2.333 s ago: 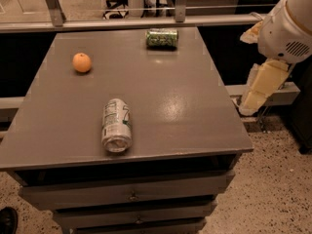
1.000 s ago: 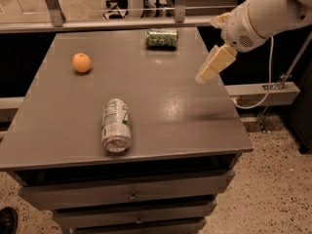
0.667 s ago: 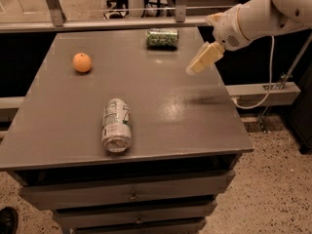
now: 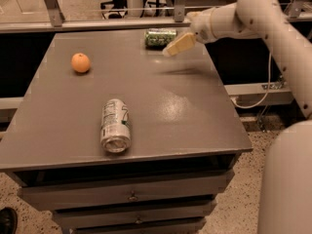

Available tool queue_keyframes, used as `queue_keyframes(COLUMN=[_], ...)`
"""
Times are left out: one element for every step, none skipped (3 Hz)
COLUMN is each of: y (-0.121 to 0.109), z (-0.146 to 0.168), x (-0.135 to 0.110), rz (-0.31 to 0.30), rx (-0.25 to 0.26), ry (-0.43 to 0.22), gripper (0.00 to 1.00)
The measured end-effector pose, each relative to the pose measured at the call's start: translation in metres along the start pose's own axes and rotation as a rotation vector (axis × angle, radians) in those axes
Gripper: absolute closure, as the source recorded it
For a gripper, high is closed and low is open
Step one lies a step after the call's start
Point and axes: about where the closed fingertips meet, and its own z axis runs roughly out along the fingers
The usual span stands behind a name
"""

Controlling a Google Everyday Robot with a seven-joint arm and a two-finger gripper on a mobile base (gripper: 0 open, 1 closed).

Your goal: Move green can near orange

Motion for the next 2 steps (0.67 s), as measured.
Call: queue_keyframes(y=[-0.013, -0.022], z=[0.038, 0.057], x=[-0.004, 0.000], rz=[0.073, 0.106], rx=[0.036, 0.084], ry=[-0.024, -0.004], gripper=[0.00, 0.00])
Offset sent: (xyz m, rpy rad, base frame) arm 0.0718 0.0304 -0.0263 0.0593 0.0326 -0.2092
